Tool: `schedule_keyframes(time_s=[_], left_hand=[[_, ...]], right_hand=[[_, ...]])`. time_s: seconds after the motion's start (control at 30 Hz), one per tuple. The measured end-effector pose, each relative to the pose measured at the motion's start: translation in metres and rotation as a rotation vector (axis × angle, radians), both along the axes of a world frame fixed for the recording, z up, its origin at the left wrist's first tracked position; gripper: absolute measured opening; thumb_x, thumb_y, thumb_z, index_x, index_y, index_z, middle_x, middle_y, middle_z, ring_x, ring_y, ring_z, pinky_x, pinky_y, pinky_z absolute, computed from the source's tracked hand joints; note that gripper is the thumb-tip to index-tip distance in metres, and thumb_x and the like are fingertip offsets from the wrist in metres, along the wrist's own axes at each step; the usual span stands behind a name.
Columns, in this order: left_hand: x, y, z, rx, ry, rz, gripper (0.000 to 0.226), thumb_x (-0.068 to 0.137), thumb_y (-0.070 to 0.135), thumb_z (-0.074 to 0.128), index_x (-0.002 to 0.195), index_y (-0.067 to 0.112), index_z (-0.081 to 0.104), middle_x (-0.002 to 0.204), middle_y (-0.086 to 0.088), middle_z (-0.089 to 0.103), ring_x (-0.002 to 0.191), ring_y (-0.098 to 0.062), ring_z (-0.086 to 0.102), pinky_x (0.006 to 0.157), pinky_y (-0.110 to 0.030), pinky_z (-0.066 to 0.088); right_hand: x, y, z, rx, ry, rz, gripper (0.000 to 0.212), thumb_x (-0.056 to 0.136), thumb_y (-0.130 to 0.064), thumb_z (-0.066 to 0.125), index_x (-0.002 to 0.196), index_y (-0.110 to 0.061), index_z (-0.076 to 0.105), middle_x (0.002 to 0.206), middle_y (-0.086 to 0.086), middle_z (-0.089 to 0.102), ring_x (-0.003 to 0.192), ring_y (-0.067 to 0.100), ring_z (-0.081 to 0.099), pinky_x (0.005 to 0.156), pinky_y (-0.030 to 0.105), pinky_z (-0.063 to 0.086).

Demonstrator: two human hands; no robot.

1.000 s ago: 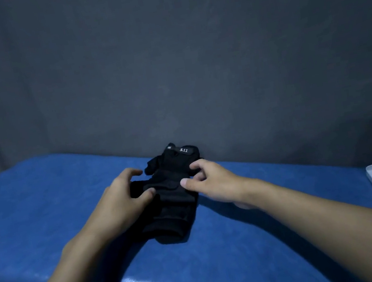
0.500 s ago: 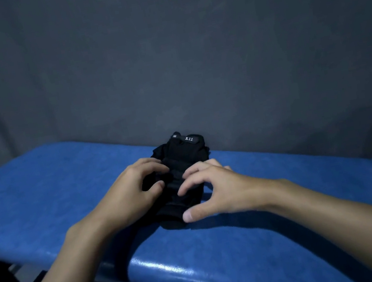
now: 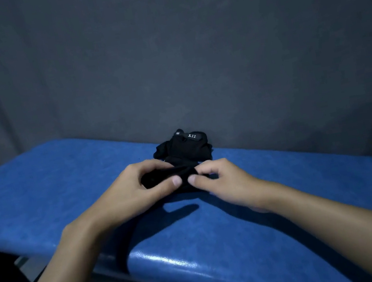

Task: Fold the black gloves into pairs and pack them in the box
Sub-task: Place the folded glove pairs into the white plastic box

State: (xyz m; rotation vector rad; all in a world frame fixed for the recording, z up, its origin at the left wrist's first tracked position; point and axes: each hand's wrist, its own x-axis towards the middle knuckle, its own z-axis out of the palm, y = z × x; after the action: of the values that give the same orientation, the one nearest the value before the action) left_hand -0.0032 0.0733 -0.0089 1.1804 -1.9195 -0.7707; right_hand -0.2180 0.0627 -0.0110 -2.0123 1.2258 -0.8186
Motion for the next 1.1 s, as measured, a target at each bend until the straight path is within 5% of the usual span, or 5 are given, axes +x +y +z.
schedule_keyframes(time_s=[0.17, 0.27, 0.43, 0.83, 1.1], left_hand=[[-0.005, -0.01, -0.009, -0.07, -0.05, 0.102, 0.02, 0.082, 0.031, 0.079, 0.097, 0.032, 0.066, 0.085, 0.014, 0.071, 0.077, -0.007, 0.067, 0.073, -0.024, 0.054], [-0.007, -0.021, -0.015, -0.122, -0.053, 0.127, 0.032, 0.082, 0.035, 0.077, 0.111, 0.033, 0.063, 0.095, 0.013, 0.068, 0.088, -0.006, 0.065, 0.08, -0.025, 0.053], [-0.014, -0.032, -0.019, -0.113, -0.052, 0.181, 0.051, 0.083, 0.03, 0.077, 0.129, 0.03, 0.055, 0.115, 0.01, 0.058, 0.091, -0.004, 0.062, 0.078, -0.015, 0.047], [-0.024, -0.038, -0.019, 0.022, -0.017, 0.169, 0.053, 0.08, 0.039, 0.079, 0.126, 0.033, 0.054, 0.103, 0.008, 0.067, 0.093, -0.007, 0.066, 0.081, -0.024, 0.053], [-0.055, -0.017, 0.013, 0.031, 0.302, 0.032, 0.055, 0.072, 0.038, 0.079, 0.123, 0.032, 0.059, 0.111, 0.006, 0.069, 0.098, -0.008, 0.069, 0.081, -0.025, 0.056]], right_hand=[[-0.007, -0.003, 0.003, 0.168, -0.098, -0.066, 0.042, 0.098, -0.03, 0.056, 0.056, -0.022, 0.053, 0.061, -0.009, 0.043, 0.061, 0.008, 0.04, 0.06, 0.021, 0.033], [-0.005, -0.004, 0.009, 0.181, -0.155, -0.109, 0.008, 0.096, -0.031, 0.06, 0.09, -0.028, 0.065, 0.089, -0.01, 0.062, 0.073, 0.003, 0.054, 0.061, 0.012, 0.038], [-0.007, -0.014, 0.011, 0.265, -0.094, -0.143, 0.063, 0.088, -0.042, 0.068, 0.142, -0.027, 0.04, 0.125, -0.006, 0.054, 0.115, 0.004, 0.054, 0.085, 0.016, 0.043], [-0.013, -0.016, 0.009, 0.233, -0.162, -0.114, 0.04, 0.083, -0.001, 0.071, 0.117, -0.016, 0.055, 0.091, -0.006, 0.058, 0.071, 0.007, 0.056, 0.051, 0.011, 0.042], [-0.045, 0.002, 0.057, 0.061, -0.16, -0.137, 0.037, 0.081, 0.005, 0.069, 0.111, -0.016, 0.06, 0.085, -0.009, 0.06, 0.072, 0.008, 0.055, 0.067, 0.022, 0.052]])
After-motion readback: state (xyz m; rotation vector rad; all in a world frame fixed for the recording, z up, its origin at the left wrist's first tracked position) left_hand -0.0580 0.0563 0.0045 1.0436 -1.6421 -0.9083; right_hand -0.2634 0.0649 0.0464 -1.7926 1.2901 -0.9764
